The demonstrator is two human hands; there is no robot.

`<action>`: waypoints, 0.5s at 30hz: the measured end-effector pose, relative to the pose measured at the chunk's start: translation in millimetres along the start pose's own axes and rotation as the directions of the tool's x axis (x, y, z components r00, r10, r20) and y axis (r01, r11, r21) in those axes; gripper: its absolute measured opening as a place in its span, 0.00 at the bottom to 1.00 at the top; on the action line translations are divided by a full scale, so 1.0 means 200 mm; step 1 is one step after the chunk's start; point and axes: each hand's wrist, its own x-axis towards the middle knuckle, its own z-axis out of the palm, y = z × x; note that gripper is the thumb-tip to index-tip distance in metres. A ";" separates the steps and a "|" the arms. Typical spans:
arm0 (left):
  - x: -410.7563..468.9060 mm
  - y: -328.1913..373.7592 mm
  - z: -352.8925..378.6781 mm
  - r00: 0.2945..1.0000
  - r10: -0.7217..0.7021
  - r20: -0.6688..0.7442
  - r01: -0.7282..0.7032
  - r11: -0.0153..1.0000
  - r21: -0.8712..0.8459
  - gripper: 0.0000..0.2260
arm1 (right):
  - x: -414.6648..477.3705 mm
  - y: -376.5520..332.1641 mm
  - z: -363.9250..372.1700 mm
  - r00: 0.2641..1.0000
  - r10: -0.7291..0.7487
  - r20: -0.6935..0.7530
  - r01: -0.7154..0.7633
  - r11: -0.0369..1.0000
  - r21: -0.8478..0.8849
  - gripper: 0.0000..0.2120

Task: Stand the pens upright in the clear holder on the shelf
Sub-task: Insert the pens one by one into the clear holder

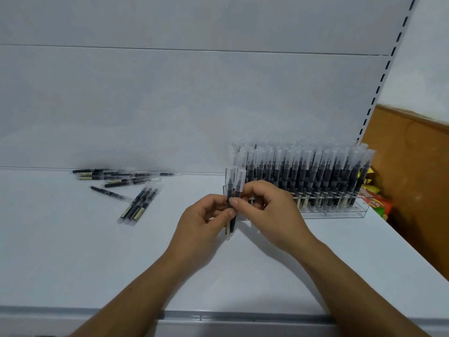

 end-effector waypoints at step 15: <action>0.00 -0.01 0.00 0.996 -0.059 -0.072 0.054 0.996 -0.074 0.06 | 0.15 0.04 -0.16 0.972 0.078 -0.222 -0.089 0.995 -0.040 0.06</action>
